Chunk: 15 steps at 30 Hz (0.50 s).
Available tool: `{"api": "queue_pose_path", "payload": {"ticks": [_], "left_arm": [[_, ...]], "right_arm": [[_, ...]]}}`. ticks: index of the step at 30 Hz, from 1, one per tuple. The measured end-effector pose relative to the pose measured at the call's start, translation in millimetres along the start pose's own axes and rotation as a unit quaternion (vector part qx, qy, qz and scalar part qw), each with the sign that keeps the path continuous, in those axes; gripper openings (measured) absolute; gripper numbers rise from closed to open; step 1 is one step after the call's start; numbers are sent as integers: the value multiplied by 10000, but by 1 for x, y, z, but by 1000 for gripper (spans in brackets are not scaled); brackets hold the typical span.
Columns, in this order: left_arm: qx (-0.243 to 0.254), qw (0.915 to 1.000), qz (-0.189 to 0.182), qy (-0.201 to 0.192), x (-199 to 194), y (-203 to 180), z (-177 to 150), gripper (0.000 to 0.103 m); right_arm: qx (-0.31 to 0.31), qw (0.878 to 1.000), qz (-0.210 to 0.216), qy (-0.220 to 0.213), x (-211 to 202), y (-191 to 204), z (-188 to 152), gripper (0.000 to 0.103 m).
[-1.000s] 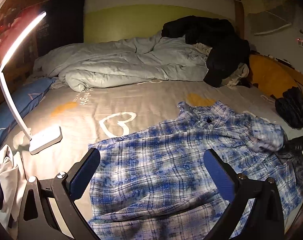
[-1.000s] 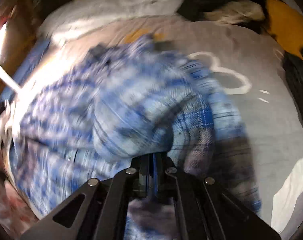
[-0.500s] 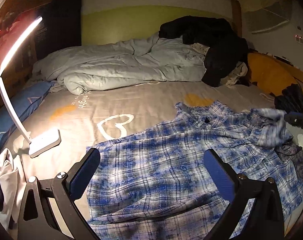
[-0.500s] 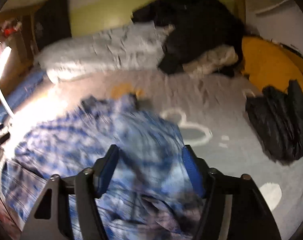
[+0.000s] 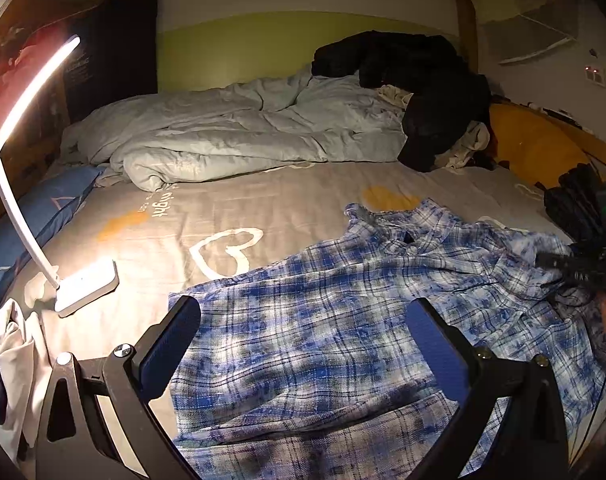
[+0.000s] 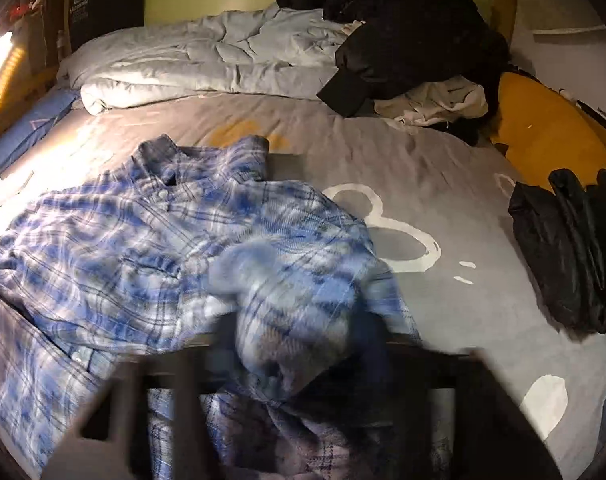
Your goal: Fold large clothes
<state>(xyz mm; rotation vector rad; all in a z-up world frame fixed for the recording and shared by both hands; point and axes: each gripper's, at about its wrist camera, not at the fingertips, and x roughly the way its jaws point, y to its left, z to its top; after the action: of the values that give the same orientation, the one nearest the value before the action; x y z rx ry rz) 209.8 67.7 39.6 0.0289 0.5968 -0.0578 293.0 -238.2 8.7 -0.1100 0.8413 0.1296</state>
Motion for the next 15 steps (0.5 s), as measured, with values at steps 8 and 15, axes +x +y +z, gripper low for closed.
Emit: {"api": "queue_pose_path", "payload": {"ticks": [8,15], "left_arm": [[-172,9961,-858,94,2,-8,-1,89],[-217,9791,-1977,417,13,-41,-12,82]], "right_arm": [[170,9786,1763,-1045,-51,5,5,12],[120,9482,3019,-984,-64,33,-2,12]]}}
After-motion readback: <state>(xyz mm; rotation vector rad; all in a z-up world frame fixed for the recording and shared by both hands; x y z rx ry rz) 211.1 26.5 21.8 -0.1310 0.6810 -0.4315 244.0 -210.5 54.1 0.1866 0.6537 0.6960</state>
